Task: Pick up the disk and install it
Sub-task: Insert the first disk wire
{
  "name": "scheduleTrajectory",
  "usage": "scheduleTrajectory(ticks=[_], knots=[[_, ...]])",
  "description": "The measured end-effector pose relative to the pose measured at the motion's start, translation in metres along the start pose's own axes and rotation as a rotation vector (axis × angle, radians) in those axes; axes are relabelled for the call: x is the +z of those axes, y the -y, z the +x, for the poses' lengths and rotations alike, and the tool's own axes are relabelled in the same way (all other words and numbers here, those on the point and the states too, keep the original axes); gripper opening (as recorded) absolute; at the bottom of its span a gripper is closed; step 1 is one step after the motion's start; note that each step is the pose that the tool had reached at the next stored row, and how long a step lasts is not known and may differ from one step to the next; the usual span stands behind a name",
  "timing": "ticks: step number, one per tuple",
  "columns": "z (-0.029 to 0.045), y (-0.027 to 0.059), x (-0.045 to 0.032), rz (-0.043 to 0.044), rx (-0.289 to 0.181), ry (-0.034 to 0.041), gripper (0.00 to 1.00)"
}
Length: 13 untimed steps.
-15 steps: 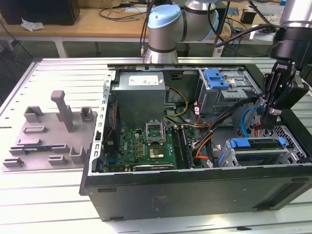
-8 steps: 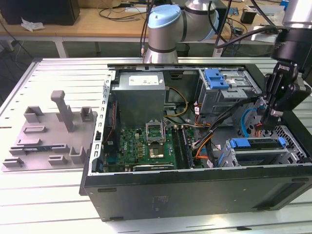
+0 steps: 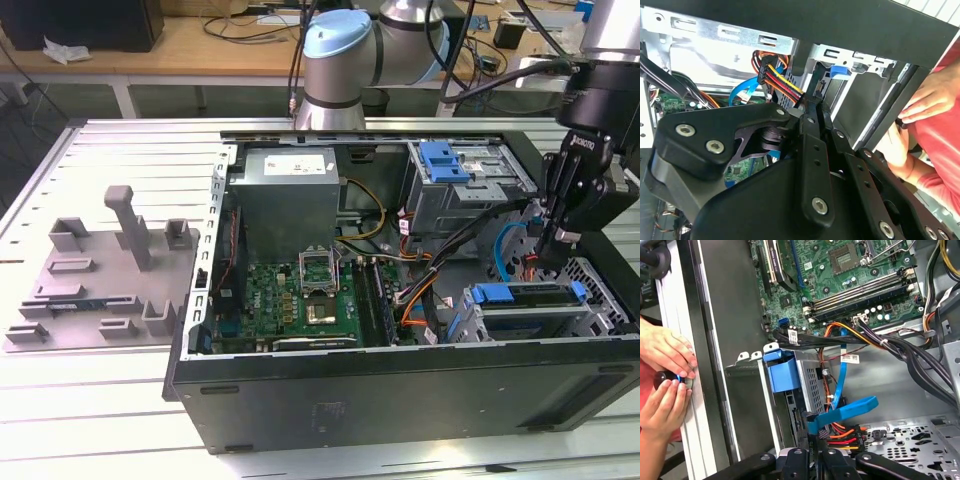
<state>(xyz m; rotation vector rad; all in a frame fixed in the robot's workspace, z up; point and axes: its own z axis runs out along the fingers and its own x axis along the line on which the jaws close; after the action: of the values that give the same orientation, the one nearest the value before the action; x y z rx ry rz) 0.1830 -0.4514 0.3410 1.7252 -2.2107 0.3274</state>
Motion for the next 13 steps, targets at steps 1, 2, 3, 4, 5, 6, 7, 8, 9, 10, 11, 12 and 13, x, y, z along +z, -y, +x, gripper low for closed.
scheduleTrajectory(ticks=[1,2,3,4,5,6,7,8,9,10,11,12,13], knots=[[0.0008,-0.0003,0.0003,0.0007,-0.001,0.0027,0.16],[0.0023,-0.0008,0.0006,0.0022,-0.004,0.0071,0.16],[0.0032,-0.0009,0.001,0.0036,-0.006,0.011,0.16],[0.0041,-0.0011,0.0013,0.0056,-0.01,0.0159,0.16],[0.0046,-0.0012,0.0014,0.0074,-0.014,0.0191,0.16],[0.0049,-0.0012,0.0015,0.0086,-0.017,0.0213,0.16],[0.0054,-0.0014,0.0016,0.0105,-0.022,0.0247,0.16],[0.0058,-0.0016,0.0016,0.0116,-0.025,0.0264,0.16],[0.0067,-0.0026,0.0014,0.0128,-0.028,0.028,0.16],[0.0076,-0.0039,0.001,0.0137,-0.029,0.029,0.16],[0.0084,-0.005,0.0005,0.0145,-0.03,0.0297,0.16],[0.0092,-0.0059,0.0002,0.0154,-0.031,0.0305,0.16],[0.0106,-0.0073,-0.0003,0.0179,-0.033,0.0323,0.16]])
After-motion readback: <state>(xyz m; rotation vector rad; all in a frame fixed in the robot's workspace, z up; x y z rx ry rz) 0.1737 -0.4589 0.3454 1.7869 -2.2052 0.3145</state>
